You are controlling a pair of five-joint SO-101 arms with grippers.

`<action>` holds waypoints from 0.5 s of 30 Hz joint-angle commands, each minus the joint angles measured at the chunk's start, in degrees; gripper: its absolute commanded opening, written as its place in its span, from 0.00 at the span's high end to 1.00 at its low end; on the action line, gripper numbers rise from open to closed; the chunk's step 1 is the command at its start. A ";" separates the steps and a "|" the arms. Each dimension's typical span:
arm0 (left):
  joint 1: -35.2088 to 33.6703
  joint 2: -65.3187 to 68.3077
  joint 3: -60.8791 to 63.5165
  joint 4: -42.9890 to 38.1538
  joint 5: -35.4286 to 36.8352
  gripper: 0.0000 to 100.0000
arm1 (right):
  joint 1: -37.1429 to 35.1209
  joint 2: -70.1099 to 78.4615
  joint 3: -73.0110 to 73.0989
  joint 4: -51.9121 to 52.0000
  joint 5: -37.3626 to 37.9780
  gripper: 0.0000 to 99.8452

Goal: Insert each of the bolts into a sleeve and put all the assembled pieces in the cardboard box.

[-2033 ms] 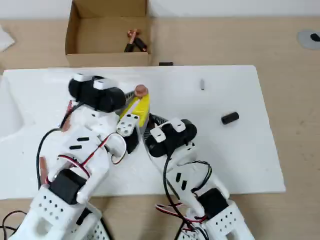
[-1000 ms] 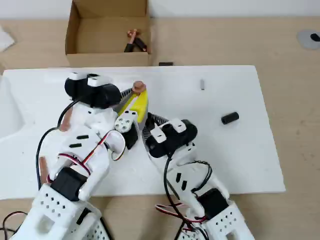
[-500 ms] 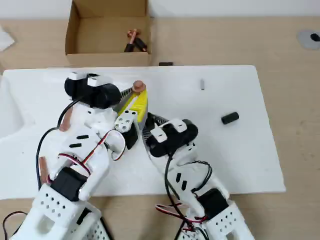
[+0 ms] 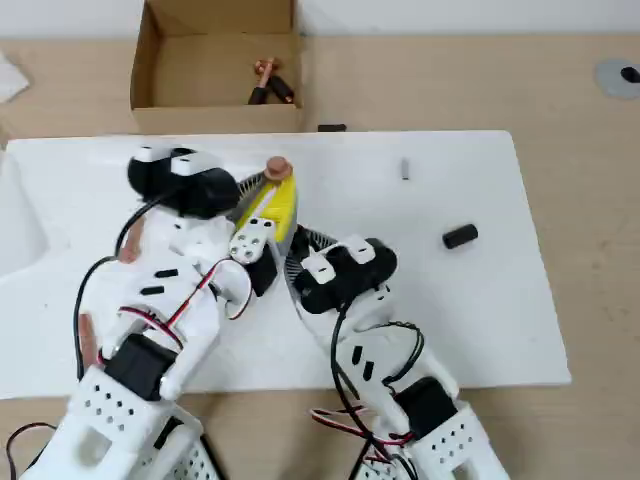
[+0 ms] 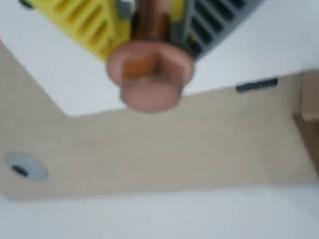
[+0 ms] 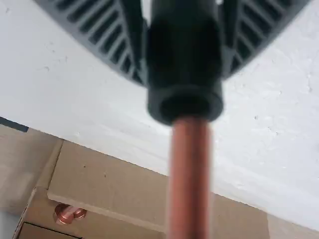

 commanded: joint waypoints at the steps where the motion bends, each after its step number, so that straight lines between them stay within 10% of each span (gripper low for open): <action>1: -0.53 -0.13 -0.18 -1.67 -0.18 0.99 | -0.66 -6.90 -0.22 -0.18 -0.62 0.99; 15: -0.44 -0.57 1.85 -1.76 0.00 0.99 | -0.66 -6.90 -0.22 -0.09 -0.62 0.99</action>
